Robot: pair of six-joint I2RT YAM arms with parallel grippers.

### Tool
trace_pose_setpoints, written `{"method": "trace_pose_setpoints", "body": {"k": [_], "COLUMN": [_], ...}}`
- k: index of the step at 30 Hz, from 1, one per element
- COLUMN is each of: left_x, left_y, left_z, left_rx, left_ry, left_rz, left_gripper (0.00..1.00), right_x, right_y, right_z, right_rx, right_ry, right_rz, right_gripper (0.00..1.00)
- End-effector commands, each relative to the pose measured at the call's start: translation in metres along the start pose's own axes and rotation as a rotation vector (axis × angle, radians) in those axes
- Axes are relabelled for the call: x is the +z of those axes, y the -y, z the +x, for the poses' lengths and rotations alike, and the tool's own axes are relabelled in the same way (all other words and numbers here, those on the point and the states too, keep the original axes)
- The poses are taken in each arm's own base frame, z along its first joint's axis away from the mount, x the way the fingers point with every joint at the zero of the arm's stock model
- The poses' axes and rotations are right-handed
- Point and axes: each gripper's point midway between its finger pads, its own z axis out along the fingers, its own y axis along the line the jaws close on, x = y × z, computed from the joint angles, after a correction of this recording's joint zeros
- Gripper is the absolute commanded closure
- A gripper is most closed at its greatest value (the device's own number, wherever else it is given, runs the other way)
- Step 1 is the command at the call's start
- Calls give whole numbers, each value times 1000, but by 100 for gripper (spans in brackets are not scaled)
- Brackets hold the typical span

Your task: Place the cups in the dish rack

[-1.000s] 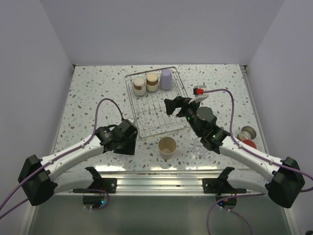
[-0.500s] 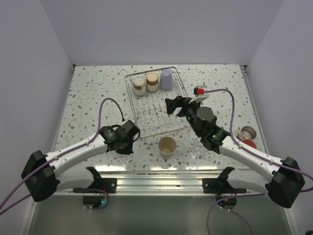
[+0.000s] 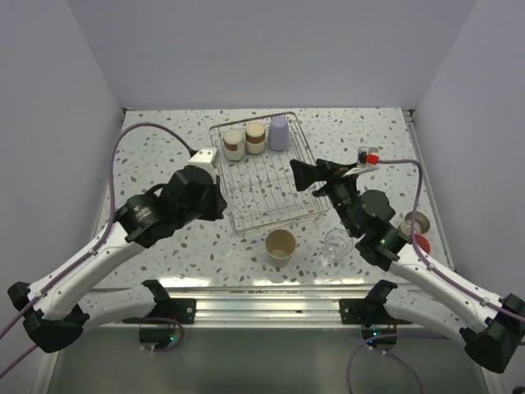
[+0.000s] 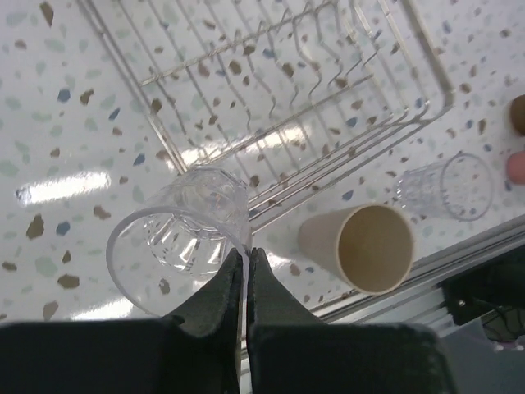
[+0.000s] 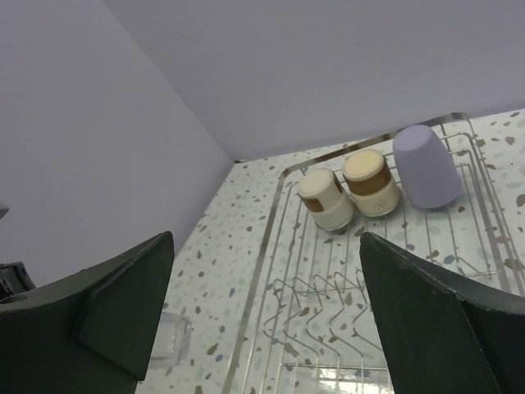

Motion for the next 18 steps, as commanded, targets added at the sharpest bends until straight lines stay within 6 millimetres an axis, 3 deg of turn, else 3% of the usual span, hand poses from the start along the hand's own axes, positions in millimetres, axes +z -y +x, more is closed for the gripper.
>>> {"method": "trace_pose_setpoints", "body": {"k": [1,2,3,5,6,7,8,9,10,11,12,17,18], "left_x": [-33,-38,-58,-63,-86,-86,-94,-111,-112,-115,-133,-126,-135], "left_y": [25,31,46,50,58,62,66,71,72,73,76,81,84], "left_z": [-57,-65,-87,-93,-111,-110,-113,-125,-125,-128,-139,-139,-143], "left_rx": [34,35,39,27,8,17,24,12,15,16,-3,-18,-30], "left_ry": [250,298,418,496,603,625,658,739,759,786,869,929,979], "left_rz": [160,203,303,353,430,462,502,552,565,582,626,671,713], "left_gripper": [100,100,100,100,100,100,100,100,100,100,100,100,100], "right_x": [-8,-10,-10,-6,-1,2,8,11,13,25,26,48,56], "right_y": [-23,-35,-43,-66,-68,-77,-79,-81,-84,-81,-84,-89,-87], "right_z": [-14,-14,-18,-23,-31,-44,-42,-54,-60,-54,-69,-70,-63], "right_rx": [179,211,245,327,346,373,433,464,504,605,639,940,971], "right_ry": [27,13,12,-43,-40,-30,-53,-37,-37,-72,-44,-66,-64], "right_rz": [-99,-153,-192,-274,-287,-320,-332,-376,-410,-404,-477,-639,-682], "right_gripper": [2,2,2,2,2,2,2,2,2,2,2,2,2]}}
